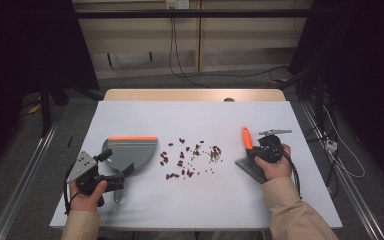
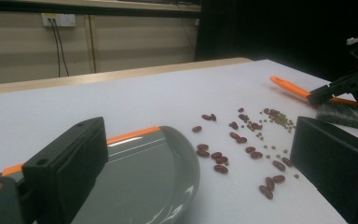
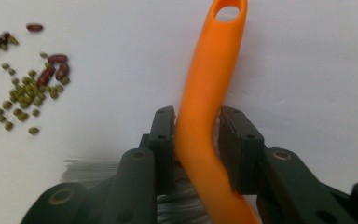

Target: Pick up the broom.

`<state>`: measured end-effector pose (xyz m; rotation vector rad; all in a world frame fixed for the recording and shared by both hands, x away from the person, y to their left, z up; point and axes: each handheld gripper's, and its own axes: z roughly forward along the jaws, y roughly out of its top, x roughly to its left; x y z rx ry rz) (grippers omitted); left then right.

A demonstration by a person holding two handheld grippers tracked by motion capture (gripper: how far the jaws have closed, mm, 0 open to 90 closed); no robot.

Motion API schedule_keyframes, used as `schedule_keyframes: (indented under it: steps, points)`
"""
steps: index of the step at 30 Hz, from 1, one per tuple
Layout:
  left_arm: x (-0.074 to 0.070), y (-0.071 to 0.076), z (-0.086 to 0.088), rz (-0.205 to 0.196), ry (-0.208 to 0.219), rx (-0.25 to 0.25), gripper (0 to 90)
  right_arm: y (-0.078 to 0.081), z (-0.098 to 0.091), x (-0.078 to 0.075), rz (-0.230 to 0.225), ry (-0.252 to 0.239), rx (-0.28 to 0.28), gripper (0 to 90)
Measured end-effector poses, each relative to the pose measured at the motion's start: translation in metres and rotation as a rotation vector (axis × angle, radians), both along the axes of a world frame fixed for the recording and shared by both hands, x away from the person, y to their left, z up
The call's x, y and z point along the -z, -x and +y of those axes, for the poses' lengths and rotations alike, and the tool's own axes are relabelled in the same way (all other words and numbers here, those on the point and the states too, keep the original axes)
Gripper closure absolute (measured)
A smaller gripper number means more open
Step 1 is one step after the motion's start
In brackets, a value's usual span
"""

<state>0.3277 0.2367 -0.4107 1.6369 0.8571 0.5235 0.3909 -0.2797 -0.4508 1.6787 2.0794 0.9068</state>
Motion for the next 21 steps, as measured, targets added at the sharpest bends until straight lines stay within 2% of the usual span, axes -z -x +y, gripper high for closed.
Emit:
schedule_keyframes:
  steps: [2,10,11,15,17,18,21]
  points:
    - [0.000,0.000,0.000,0.001,0.002,0.000,3.8,0.000,-0.003,-0.003,-0.027,-0.045,0.009,68.2]
    - [-0.004,-0.001,-0.006,0.000,0.007,0.011,3.8,0.010,-0.007,-0.023,-0.157,-0.132,0.014,70.0]
    - [-0.005,-0.001,-0.008,0.000,0.012,0.013,3.8,0.010,-0.007,-0.023,-0.157,-0.132,0.014,70.0]
    - [-0.009,-0.003,-0.015,-0.007,0.008,0.030,3.8,0.017,-0.008,-0.030,-0.213,-0.169,0.008,70.4]
    - [-0.010,-0.003,-0.020,-0.005,0.011,0.037,3.8,0.018,-0.007,-0.032,-0.216,-0.176,0.009,70.4]
    - [-0.011,-0.004,-0.023,-0.007,0.008,0.042,3.8,0.021,-0.007,-0.035,-0.241,-0.196,0.005,70.6]
    - [-0.014,-0.005,-0.029,-0.009,0.010,0.053,3.8,0.024,-0.005,-0.040,-0.268,-0.203,-0.001,70.8]
